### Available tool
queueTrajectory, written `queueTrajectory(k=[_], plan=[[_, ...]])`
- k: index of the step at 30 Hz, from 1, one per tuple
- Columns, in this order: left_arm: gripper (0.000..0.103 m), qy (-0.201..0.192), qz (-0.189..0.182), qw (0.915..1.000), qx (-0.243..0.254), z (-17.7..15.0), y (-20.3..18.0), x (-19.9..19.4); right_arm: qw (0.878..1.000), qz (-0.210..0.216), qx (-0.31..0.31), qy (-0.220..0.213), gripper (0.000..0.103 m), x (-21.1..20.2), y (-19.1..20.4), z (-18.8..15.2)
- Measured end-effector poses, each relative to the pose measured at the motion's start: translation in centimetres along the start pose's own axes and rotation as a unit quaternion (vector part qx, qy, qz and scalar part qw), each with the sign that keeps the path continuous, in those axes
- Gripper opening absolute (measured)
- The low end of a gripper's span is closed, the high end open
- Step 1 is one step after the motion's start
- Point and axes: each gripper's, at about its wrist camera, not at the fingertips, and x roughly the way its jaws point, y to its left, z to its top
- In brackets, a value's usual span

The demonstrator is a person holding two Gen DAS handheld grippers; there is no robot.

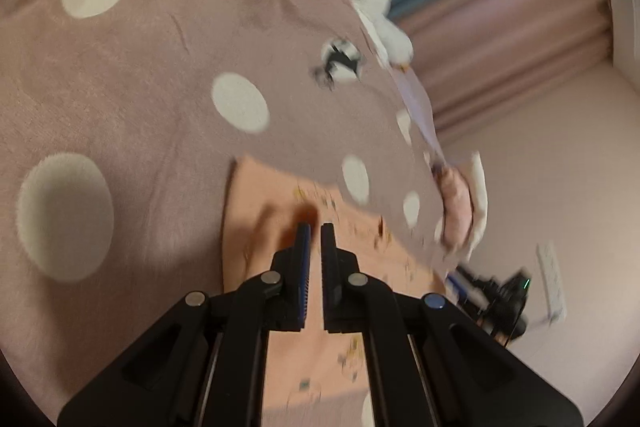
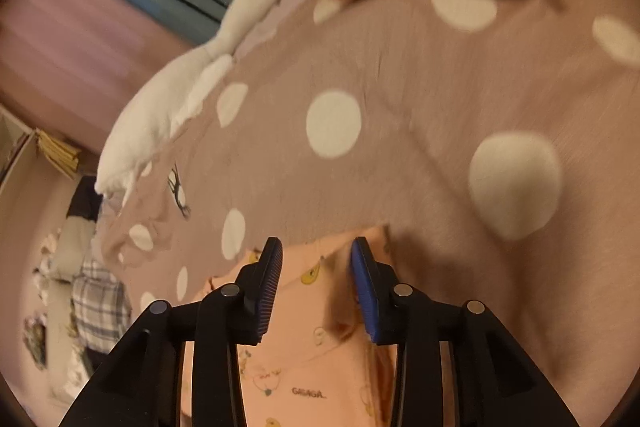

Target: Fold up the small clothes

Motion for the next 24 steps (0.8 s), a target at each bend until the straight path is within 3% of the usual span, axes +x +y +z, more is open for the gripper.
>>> queueTrajectory(k=[4,6,10,14,18,24], plan=[[0.002,0.046,-0.003,0.9978,0.048,-3.2,-1.4,-0.4,0.991,0.021,-0.124,0.035,0.035,-1.4,2.8,-3.7],[0.002,0.072,0.007,0.9946,0.074,-5.0,-1.9,0.3,0.983,0.012,-0.176,0.057,0.028,-1.0,4.0,-6.1],[0.002,0.093,0.058,0.9885,0.103,-6.5,-1.8,2.4,0.970,-0.014,-0.227,0.090,0.022,1.4,5.2,-8.5],[0.002,0.110,0.062,0.9873,0.096,-6.2,-1.2,4.5,0.958,-0.049,-0.255,0.121,0.018,4.3,5.5,-10.1],[0.002,0.100,0.055,0.9903,0.079,-4.3,-1.2,6.7,0.952,-0.066,-0.277,0.112,0.018,5.9,6.3,-9.7],[0.002,0.035,0.006,0.9992,-0.019,1.3,-1.1,9.3,0.964,-0.062,-0.247,0.081,0.018,9.1,7.2,-5.7]])
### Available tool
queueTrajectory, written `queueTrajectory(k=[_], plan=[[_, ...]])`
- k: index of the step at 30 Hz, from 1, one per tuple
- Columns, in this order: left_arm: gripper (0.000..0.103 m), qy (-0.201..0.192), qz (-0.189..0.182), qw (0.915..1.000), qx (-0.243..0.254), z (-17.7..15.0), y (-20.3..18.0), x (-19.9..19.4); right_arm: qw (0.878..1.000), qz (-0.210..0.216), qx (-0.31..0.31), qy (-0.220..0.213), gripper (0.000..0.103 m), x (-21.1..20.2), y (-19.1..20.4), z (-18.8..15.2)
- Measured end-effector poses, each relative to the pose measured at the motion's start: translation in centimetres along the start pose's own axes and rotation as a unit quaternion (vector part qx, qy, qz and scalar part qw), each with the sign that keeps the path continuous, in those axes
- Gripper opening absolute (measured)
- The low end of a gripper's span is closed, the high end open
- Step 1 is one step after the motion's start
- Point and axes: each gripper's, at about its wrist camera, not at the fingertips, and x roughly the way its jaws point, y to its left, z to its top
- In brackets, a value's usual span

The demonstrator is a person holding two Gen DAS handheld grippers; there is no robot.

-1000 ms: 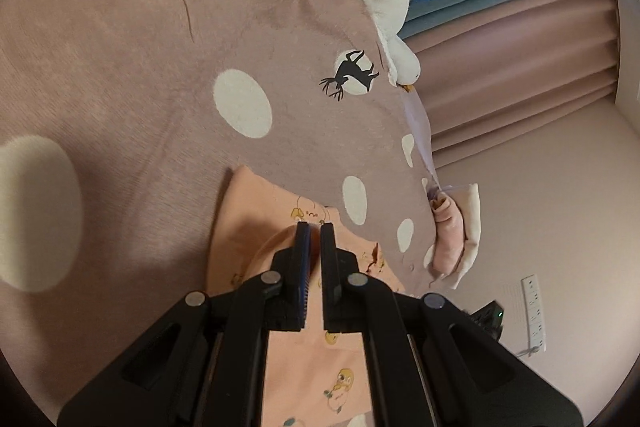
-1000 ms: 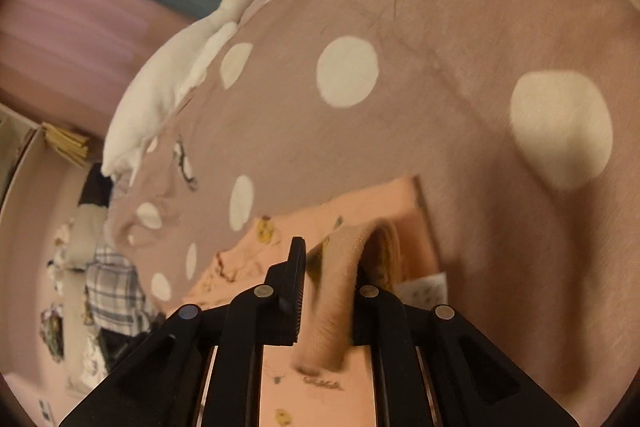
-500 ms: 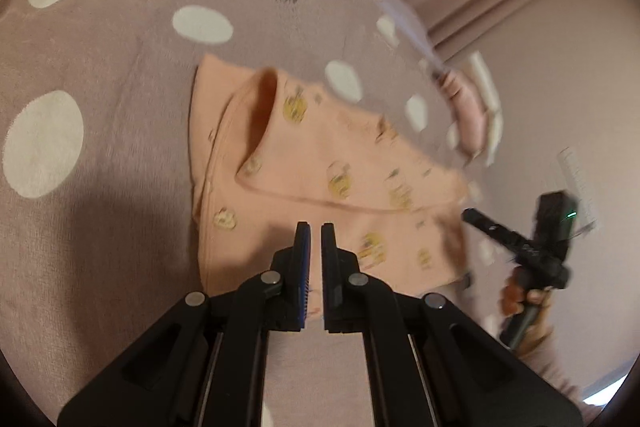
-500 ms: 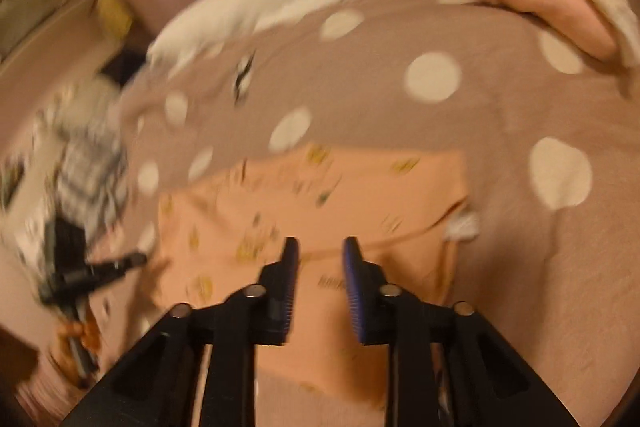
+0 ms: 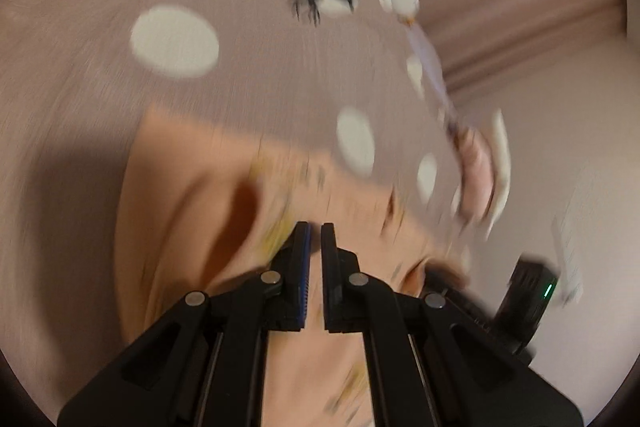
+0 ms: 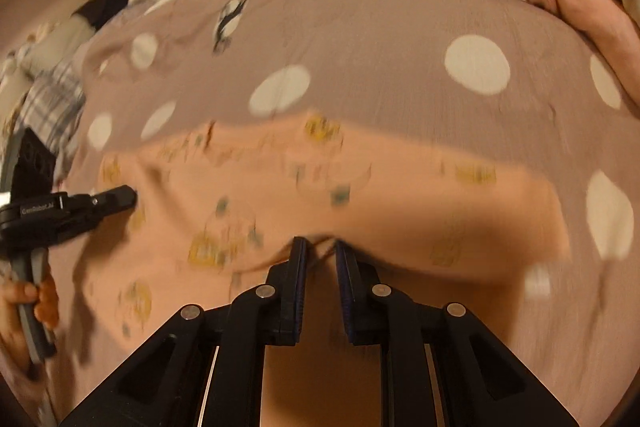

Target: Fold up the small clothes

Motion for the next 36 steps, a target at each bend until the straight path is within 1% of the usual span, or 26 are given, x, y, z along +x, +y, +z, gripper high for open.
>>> queueTrajectory(k=[2,4,5,6,7,8,9,10,11,13,14,15,17,19,21,23,25,26,27,29,31,32,35,36], plan=[[0.002,-0.036,-0.010,0.9992,-0.016,2.0,-0.6,-0.5,0.999,-0.009,0.028,-0.027,0.018,0.1,-0.7,2.1],[0.007,-0.068,-0.015,0.9974,-0.022,3.7,-1.4,-1.9,0.997,-0.002,0.059,-0.052,0.018,-0.3,-1.4,3.3],[0.008,-0.082,-0.016,0.9964,-0.016,4.4,-1.9,-2.9,0.995,-0.008,0.077,-0.070,0.018,-0.8,-2.0,4.0],[0.008,-0.090,-0.020,0.9958,-0.006,4.7,-2.3,-3.9,0.993,-0.015,0.086,-0.076,0.019,-1.2,-2.3,4.2],[0.009,-0.094,-0.021,0.9953,0.006,4.9,-2.5,-4.7,0.993,-0.011,0.090,-0.078,0.019,-1.6,-2.4,4.3],[0.013,-0.098,-0.018,0.9949,0.017,4.8,-2.5,-5.5,0.994,0.014,0.083,-0.075,0.019,-2.0,-2.0,3.9],[0.018,-0.098,-0.013,0.9947,0.028,4.6,-2.5,-6.3,0.995,0.046,0.060,-0.061,0.019,-2.1,-1.1,3.5],[0.020,-0.095,-0.006,0.9948,0.035,4.2,-2.2,-6.9,0.997,0.063,0.026,-0.041,0.019,-1.9,0.3,2.6],[0.024,-0.091,0.002,0.9951,0.041,3.7,-1.8,-7.4,0.997,0.070,-0.008,-0.025,0.019,-1.7,1.7,1.6],[0.025,-0.081,0.020,0.9954,0.048,2.0,-0.5,-8.3,0.993,0.094,-0.065,0.013,0.018,-0.8,4.5,-0.7],[0.025,-0.076,0.022,0.9958,0.046,1.3,0.2,-8.6,0.989,0.110,-0.088,0.034,0.018,-0.1,6.1,-2.0],[0.025,-0.073,0.023,0.9962,0.042,0.6,0.9,-8.9,0.986,0.117,-0.110,0.052,0.018,0.6,7.6,-2.9],[0.025,-0.069,0.022,0.9969,0.031,-1.2,2.3,-9.7,0.980,0.116,-0.146,0.070,0.018,1.7,9.7,-3.9],[0.025,-0.066,0.023,0.9973,0.023,-2.6,3.3,-10.5,0.977,0.102,-0.169,0.080,0.018,3.4,11.7,-4.0],[0.025,-0.063,0.017,0.9976,0.021,-3.5,3.7,-11.4,0.979,0.094,-0.169,0.069,0.018,4.7,12.7,-2.8],[0.025,-0.061,0.014,0.9978,0.021,-4.3,3.9,-12.3,0.982,0.071,-0.166,0.051,0.018,6.2,13.2,-0.5],[0.030,-0.060,0.014,0.9977,0.026,-4.9,3.8,-13.0,0.988,0.052,-0.141,0.032,0.018,7.4,13.1,2.1],[0.033,-0.058,0.019,0.9977,0.031,-5.1,3.6,-13.1,0.992,0.040,-0.119,0.013,0.018,7.8,13.1,4.0],[0.034,-0.054,0.024,0.9975,0.040,-5.3,3.3,-13.2,0.994,0.040,-0.100,0.000,0.018,7.5,12.7,4.7],[0.035,-0.050,0.026,0.9970,0.053,-5.5,2.9,-13.1,0.996,0.057,-0.056,-0.031,0.019,6.7,12.2,6.5],[0.039,-0.039,0.033,0.9963,0.069,-5.9,2.6,-12.7,0.996,0.065,-0.041,-0.045,0.019,5.7,11.8,6.8],[0.042,-0.036,0.034,0.9961,0.073,-6.0,2.5,-12.5,0.996,0.068,-0.036,-0.046,0.019,4.9,11.3,6.3],[0.044,-0.022,0.031,0.9964,0.076,-6.5,2.5,-11.3,0.996,0.074,-0.034,-0.037,0.019,2.8,9.3,4.5],[0.045,-0.015,0.030,0.9965,0.077,-6.6,2.5,-10.7,0.996,0.076,-0.032,-0.028,0.019,1.8,8.2,3.4]])
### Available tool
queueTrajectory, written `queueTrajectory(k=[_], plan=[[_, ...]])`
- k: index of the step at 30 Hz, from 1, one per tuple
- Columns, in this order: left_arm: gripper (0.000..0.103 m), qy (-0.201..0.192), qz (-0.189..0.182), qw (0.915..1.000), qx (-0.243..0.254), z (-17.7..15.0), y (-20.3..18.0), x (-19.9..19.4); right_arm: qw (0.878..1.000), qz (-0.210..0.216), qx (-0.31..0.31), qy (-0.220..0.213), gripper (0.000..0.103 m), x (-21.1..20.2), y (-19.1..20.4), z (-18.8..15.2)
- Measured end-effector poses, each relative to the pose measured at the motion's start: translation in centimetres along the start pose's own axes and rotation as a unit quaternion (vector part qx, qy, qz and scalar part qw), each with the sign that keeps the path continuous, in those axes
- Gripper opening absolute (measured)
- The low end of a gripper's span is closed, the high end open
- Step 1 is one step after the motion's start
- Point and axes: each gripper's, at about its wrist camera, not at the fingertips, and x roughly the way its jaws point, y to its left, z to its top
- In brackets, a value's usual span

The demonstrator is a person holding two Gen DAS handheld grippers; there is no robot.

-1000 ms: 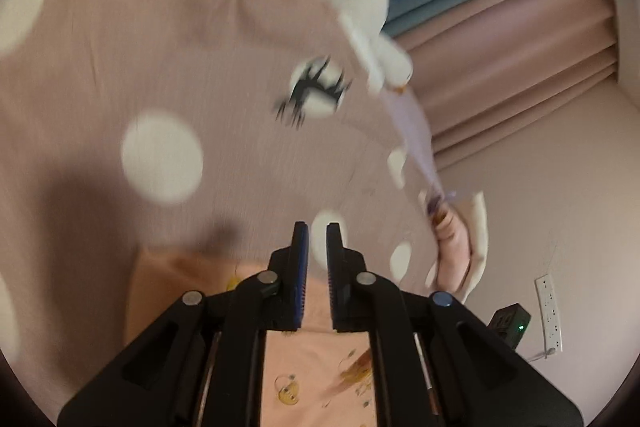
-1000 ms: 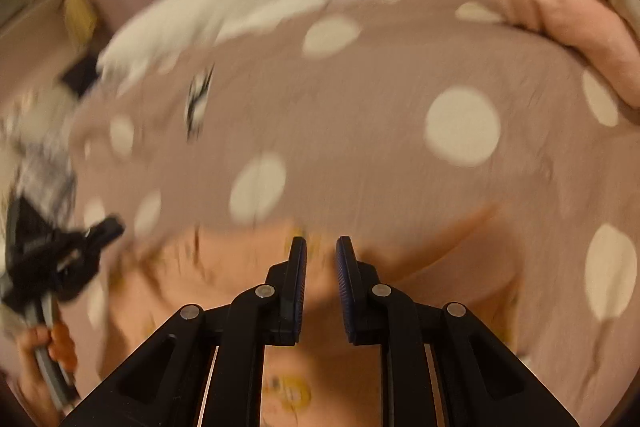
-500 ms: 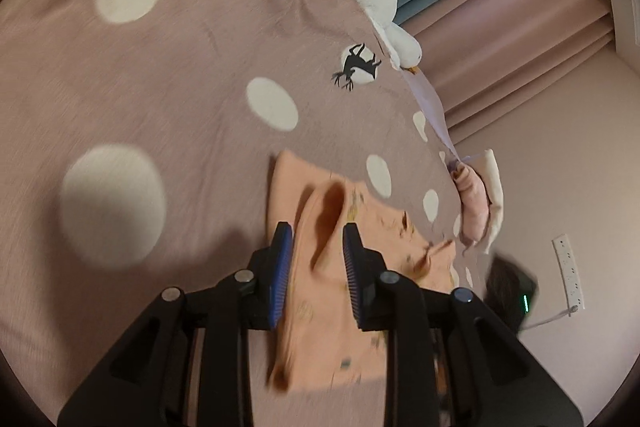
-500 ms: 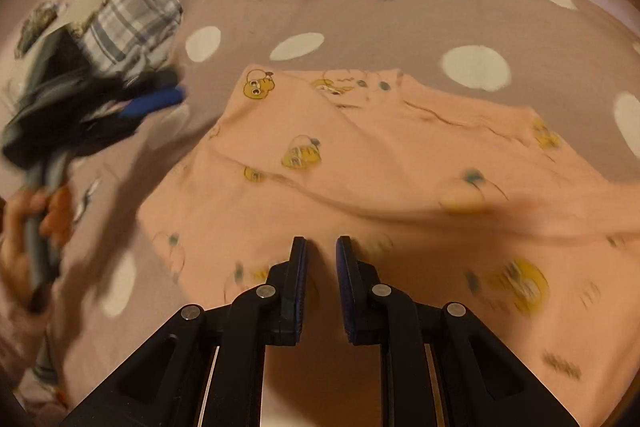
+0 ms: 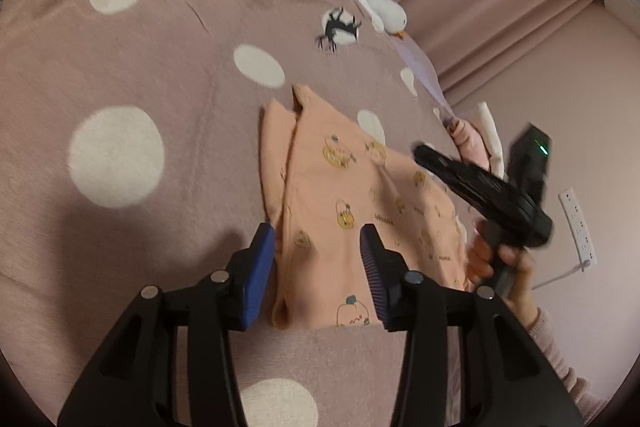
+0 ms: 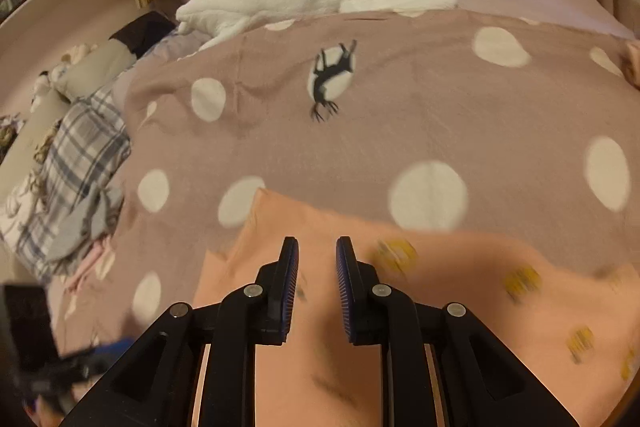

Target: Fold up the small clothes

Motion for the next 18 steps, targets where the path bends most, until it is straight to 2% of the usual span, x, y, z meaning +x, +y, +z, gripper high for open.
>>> queueTrajectory(k=[4,8,10,13,15,16,18], plan=[[0.046,0.020,0.017,0.9996,0.005,-0.5,-0.2,2.0,0.999,0.015,0.022,0.024,0.019,-3.6,-3.9,-3.2],[0.051,0.043,0.012,0.9990,-0.005,-1.0,0.1,3.2,0.997,-0.006,0.059,0.056,0.019,-5.8,-8.3,-7.2],[0.051,0.048,0.008,0.9988,-0.007,-1.4,0.2,3.3,0.994,-0.038,0.083,0.067,0.019,-6.8,-10.6,-9.0],[0.051,0.047,0.006,0.9988,-0.014,-1.6,0.5,2.8,0.989,-0.066,0.130,0.029,0.019,-10.0,-14.1,-10.5],[0.051,0.048,0.009,0.9987,-0.016,-1.7,0.5,2.5,0.979,-0.131,0.159,0.010,0.020,-11.7,-15.9,-10.8],[0.051,0.049,0.010,0.9986,-0.016,-1.7,0.4,2.4,0.976,-0.129,0.176,0.002,0.020,-12.4,-16.5,-11.0],[0.056,0.052,0.008,0.9984,-0.017,-1.7,0.2,2.5,0.976,-0.061,0.207,-0.018,0.023,-13.4,-16.8,-11.3]])
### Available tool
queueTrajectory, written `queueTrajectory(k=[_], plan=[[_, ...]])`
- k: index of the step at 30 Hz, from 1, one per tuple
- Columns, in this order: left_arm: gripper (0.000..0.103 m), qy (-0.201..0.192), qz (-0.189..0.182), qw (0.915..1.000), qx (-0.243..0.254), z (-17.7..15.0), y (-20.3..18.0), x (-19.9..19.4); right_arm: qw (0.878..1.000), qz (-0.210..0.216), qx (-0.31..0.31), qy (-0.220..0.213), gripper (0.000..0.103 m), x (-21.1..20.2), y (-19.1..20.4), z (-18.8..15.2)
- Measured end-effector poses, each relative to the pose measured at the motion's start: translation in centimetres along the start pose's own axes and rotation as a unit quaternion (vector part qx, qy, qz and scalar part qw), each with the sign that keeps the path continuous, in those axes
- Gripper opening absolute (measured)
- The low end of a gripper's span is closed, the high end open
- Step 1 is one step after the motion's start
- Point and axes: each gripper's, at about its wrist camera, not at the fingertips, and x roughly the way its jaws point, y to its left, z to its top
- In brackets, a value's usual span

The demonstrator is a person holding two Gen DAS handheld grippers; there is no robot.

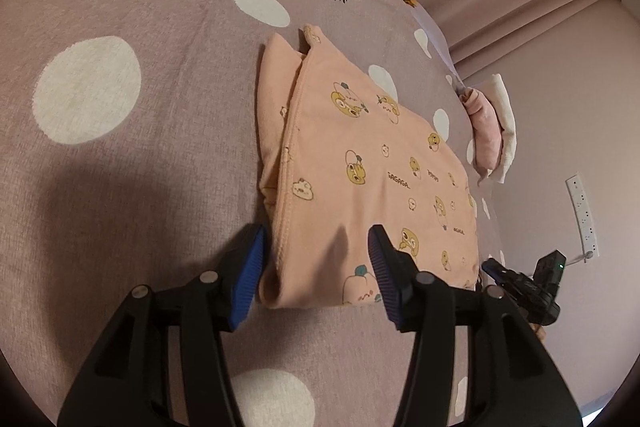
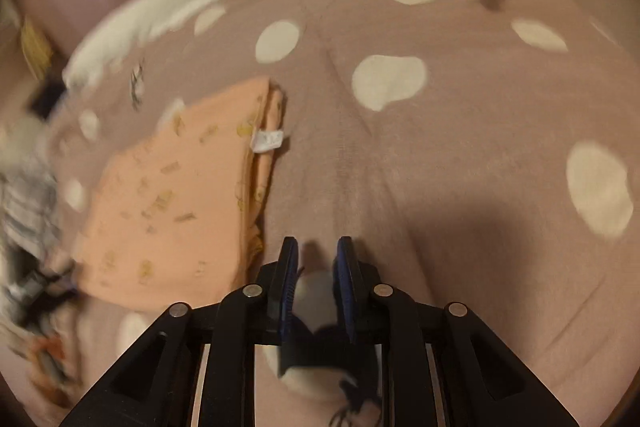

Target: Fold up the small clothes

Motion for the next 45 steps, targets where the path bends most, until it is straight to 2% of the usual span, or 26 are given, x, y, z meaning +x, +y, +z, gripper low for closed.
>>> queueTrajectory(k=[1,2,4,7,12,16,17,19,21,22,23,24,27,28,31,33,35,40,45], plan=[[0.058,0.002,-0.002,1.0000,-0.002,0.0,-0.1,0.2,1.000,0.022,0.002,0.000,0.027,-0.1,0.3,-0.2],[0.062,0.003,-0.006,1.0000,-0.006,0.1,-0.2,0.4,0.999,0.033,0.002,0.004,0.037,0.2,0.6,-0.3],[0.067,0.004,-0.017,0.9997,-0.015,0.3,-0.1,0.6,0.999,0.047,0.015,0.020,0.049,1.4,0.9,-0.5],[0.069,0.005,-0.025,0.9993,-0.026,0.6,-0.1,1.1,0.997,0.060,0.035,0.046,0.049,4.0,1.1,-0.3],[0.072,0.015,-0.045,0.9983,-0.034,1.4,-0.3,2.1,0.994,0.092,0.047,0.042,0.049,5.4,1.8,0.0],[0.072,0.023,-0.088,0.9943,-0.056,2.2,-0.2,3.1,0.992,0.109,0.042,0.045,0.049,6.1,2.4,-0.1],[0.069,0.024,-0.096,0.9932,-0.061,2.3,-0.2,3.4,0.992,0.114,0.041,0.046,0.049,6.3,2.6,-0.1],[0.057,0.028,-0.097,0.9928,-0.066,2.6,-0.3,3.8,0.991,0.119,0.036,0.047,0.049,6.3,2.6,-0.2],[0.031,0.033,-0.095,0.9921,-0.075,2.6,-0.1,4.3,0.991,0.120,0.028,0.046,0.049,6.6,3.1,-0.3],[0.023,0.037,-0.089,0.9921,-0.080,2.5,0.0,4.6,0.992,0.116,0.021,0.045,0.047,6.8,3.3,-0.3],[0.013,0.039,-0.078,0.9927,-0.083,2.4,0.1,4.8,0.993,0.108,0.013,0.043,0.039,6.9,3.6,-0.4],[0.015,0.039,-0.073,0.9928,-0.087,2.2,0.2,4.9,0.994,0.095,0.005,0.045,0.028,7.1,3.8,-0.4],[0.013,0.022,-0.076,0.9931,-0.087,1.8,-0.1,4.2,0.995,0.080,-0.012,0.052,0.016,6.9,4.4,-0.6],[0.013,0.018,-0.089,0.9922,-0.085,1.7,-0.5,3.8,0.996,0.076,-0.019,0.052,0.015,6.7,4.7,-0.6],[0.012,0.009,-0.126,0.9894,-0.071,1.2,-2.1,2.5,0.995,0.092,-0.017,0.046,0.014,5.2,5.1,-0.7],[0.012,0.011,-0.136,0.9890,-0.057,0.4,-3.2,1.4,0.993,0.111,-0.013,0.042,0.014,3.8,5.1,-0.9],[0.012,0.017,-0.141,0.9885,-0.052,-1.1,-3.8,0.1,0.993,0.110,-0.021,0.046,0.014,2.4,5.2,-1.6],[0.012,0.031,-0.140,0.9883,-0.051,-6.0,-3.7,-3.3,0.991,0.113,-0.032,0.072,0.014,-1.2,4.6,-4.8],[0.012,0.045,-0.122,0.9898,-0.058,-11.8,-3.1,-5.9,0.987,0.111,-0.044,0.105,0.014,-3.8,3.9,-9.7]])
